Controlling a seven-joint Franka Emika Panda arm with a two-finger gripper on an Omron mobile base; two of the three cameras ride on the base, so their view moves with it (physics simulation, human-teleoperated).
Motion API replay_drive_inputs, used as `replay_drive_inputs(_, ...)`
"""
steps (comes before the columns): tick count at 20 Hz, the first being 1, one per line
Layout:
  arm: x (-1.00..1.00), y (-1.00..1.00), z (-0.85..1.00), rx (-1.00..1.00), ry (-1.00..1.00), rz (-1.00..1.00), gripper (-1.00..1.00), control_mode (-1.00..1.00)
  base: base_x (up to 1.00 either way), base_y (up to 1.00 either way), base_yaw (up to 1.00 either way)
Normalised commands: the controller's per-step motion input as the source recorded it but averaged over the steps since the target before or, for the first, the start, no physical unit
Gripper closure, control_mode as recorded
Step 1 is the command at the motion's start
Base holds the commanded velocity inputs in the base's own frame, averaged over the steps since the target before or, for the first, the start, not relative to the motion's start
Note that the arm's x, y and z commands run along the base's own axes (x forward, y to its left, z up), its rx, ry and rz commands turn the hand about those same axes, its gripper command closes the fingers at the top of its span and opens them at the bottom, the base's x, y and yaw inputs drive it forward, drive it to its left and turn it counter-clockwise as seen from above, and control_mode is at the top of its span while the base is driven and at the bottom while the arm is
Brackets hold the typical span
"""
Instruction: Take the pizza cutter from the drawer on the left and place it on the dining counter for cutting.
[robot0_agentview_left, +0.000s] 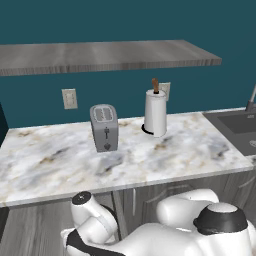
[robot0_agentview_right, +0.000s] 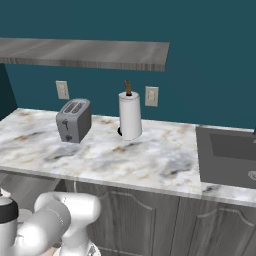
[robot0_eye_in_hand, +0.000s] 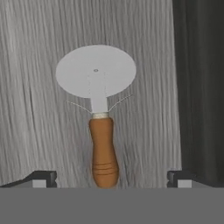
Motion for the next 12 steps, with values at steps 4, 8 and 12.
replay_drive_inputs(4, 0.05, 0.0, -0.36, 0.0, 0.0, 0.0, -1.0, -1.0, 0.0, 0.0, 0.0)
replay_drive_inputs(8, 0.09, 0.0, -0.28, 0.0, 0.0, 0.0, -1.0, -1.0, 0.0, 0.0, 0.0)
replay_drive_inputs(12, 0.11, 0.0, -0.13, 0.0, 0.0, 0.0, -1.0, -1.0, 0.0, 0.0, 0.0)
